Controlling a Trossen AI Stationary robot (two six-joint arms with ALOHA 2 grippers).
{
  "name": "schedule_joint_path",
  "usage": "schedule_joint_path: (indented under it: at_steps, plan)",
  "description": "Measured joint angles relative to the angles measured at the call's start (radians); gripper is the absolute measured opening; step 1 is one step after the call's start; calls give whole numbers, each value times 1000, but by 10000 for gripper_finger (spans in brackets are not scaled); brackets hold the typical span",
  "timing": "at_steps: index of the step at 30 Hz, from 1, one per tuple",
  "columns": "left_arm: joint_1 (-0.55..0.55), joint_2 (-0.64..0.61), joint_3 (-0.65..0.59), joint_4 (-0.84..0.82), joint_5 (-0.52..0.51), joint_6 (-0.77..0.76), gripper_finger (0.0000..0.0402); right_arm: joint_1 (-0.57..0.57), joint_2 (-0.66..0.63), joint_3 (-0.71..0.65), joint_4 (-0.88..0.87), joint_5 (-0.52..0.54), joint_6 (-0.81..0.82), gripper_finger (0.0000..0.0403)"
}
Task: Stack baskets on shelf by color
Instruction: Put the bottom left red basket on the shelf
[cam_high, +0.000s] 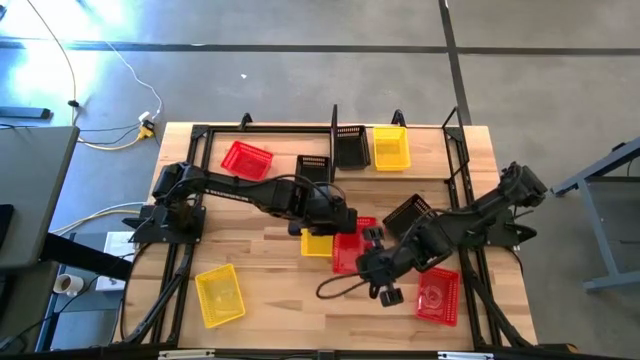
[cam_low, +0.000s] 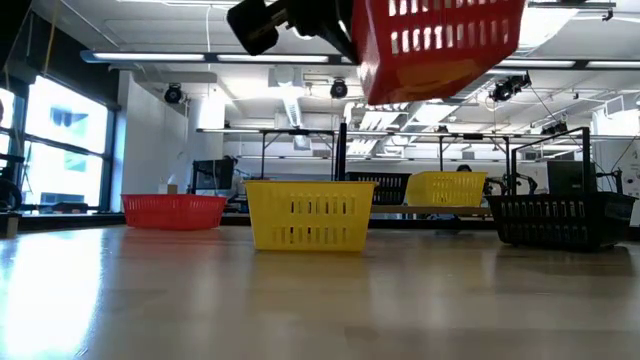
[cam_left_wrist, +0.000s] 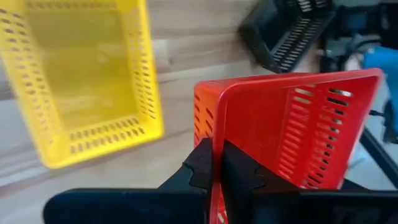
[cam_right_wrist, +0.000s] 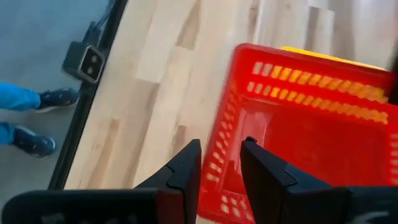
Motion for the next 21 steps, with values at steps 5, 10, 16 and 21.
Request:
schedule_joint_path:
  at_steps: [5, 10, 16, 21]
  plan:
    - [5, 0, 0, -1, -18, 16, 7, -14, 6, 0, -2, -7, 16, 99]
    - [23, 0, 0, 3, -22, 45, 7, -12, 38, 0, -6, -39, 43, 99]
    - [32, 0, 0, 44, -1, 99, 7, -17, 74, 0, -59, 9, 62, 99]
    - [34, 0, 0, 74, 19, 171, 7, -23, 96, 0, -100, 15, 111, 93]
